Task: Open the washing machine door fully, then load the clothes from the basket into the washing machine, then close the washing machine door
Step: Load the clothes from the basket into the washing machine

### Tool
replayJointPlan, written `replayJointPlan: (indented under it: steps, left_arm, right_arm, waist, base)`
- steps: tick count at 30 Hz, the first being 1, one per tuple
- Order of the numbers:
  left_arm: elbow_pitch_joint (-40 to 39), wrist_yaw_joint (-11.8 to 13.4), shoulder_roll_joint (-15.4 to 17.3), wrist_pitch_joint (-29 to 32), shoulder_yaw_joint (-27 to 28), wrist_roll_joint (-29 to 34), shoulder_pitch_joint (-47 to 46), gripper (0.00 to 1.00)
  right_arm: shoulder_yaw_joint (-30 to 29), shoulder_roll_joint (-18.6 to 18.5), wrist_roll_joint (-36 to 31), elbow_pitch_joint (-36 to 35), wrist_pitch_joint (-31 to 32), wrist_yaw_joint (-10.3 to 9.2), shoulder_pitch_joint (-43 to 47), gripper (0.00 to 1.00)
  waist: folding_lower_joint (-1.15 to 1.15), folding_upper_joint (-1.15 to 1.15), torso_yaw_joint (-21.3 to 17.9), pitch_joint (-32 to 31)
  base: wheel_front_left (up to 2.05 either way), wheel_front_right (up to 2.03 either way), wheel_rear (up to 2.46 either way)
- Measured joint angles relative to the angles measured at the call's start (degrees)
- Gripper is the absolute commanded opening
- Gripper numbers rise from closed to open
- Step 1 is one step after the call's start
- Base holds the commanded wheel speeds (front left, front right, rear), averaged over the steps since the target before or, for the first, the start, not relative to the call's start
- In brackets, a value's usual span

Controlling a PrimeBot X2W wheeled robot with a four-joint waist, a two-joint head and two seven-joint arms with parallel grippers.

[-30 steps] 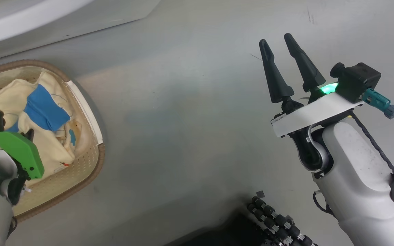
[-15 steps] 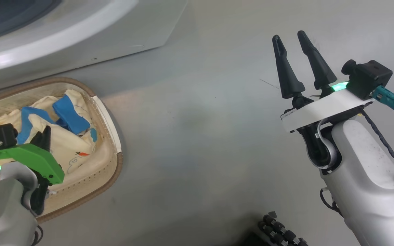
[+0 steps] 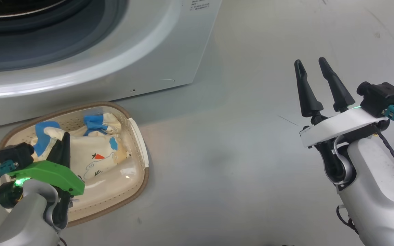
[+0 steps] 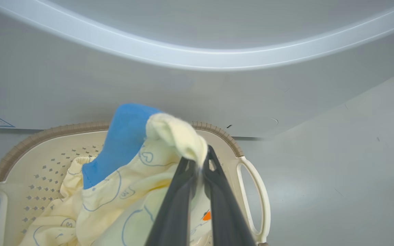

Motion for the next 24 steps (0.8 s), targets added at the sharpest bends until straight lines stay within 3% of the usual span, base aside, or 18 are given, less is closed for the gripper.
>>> replayJointPlan:
  steps: [17,24]
  left_arm:
    - [-7.84,0.00,-1.54,-1.62,0.45,-2.55,4.05,0.00]
    - [-13.40,0.00,-0.89,-1.63,5.58,-2.01,4.30,0.00]
  right_arm:
    - [-0.80,-2.22,1.56,1.44,0.00,0.00,7.59,1.00]
    - [-0.01,-2.42,2.16,1.37,0.00,0.00,9.23,1.00]
  waist:
    - [0.00,0.00,5.61,-12.86]
    - [0.00,0.00,7.88,-16.93]
  base:
    - [0.00,0.00,0.00]
    - [0.00,0.00,0.00]
